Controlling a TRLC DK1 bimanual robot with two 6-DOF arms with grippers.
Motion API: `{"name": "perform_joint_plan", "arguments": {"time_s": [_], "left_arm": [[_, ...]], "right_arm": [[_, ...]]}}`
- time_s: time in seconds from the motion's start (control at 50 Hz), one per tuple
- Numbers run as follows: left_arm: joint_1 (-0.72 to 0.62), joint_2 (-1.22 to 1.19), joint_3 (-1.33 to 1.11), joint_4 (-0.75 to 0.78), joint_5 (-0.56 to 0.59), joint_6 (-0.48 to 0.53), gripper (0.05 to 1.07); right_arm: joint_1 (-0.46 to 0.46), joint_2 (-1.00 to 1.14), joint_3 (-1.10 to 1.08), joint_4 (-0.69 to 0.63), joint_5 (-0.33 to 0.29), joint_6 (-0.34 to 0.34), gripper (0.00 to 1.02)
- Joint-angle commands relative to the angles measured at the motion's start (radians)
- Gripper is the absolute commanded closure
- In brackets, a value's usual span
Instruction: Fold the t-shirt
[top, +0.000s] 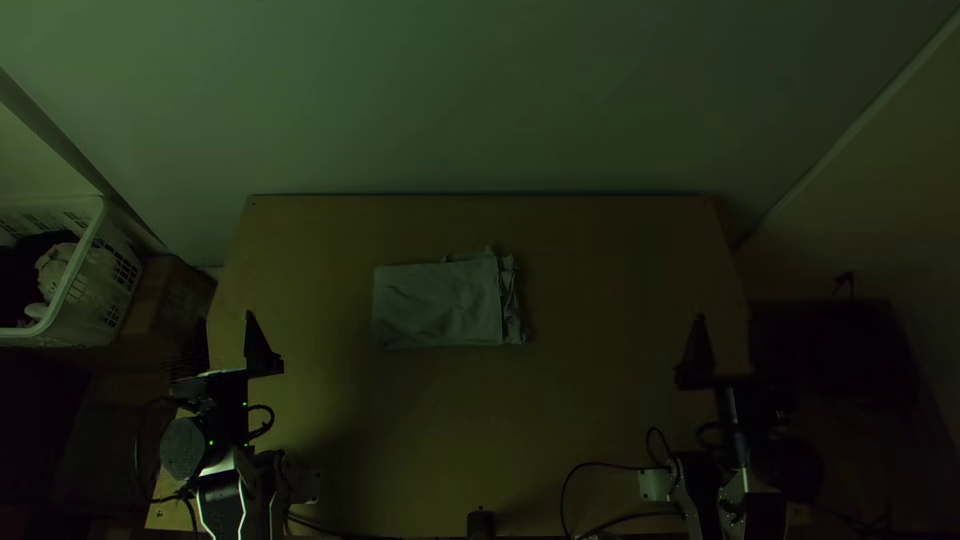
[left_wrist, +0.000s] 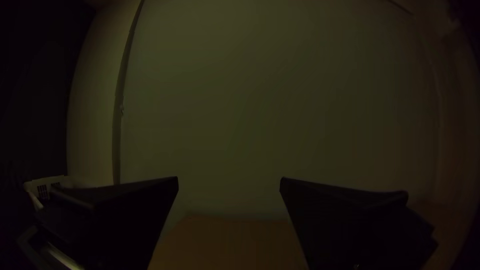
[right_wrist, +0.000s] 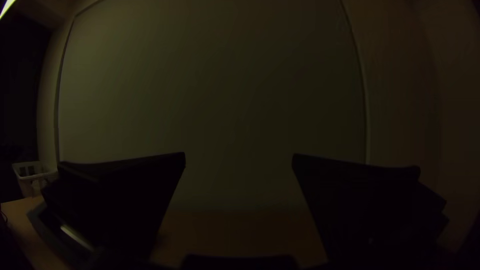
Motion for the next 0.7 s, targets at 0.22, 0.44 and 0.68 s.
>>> {"name": "perform_joint_plan", "arguments": {"time_s": [0.22, 0.44, 0.68], "left_arm": [[0.008, -0.01, -0.167, 0.072, -0.002, 0.039, 0.1], [-0.017, -0.008, -0.212, 0.019, -0.003, 0.022, 0.1], [-0.029, -0.007, -0.207, -0.061, -0.002, -0.032, 0.1]], "right_arm": [[-0.005, -0.009, -0.216, 0.204, 0.006, 0.014, 0.04], [-0.002, -0.009, -0.294, 0.253, 0.006, 0.035, 0.04], [-0.013, -0.009, -0.338, 0.175, 0.006, 0.069, 0.04]]}}
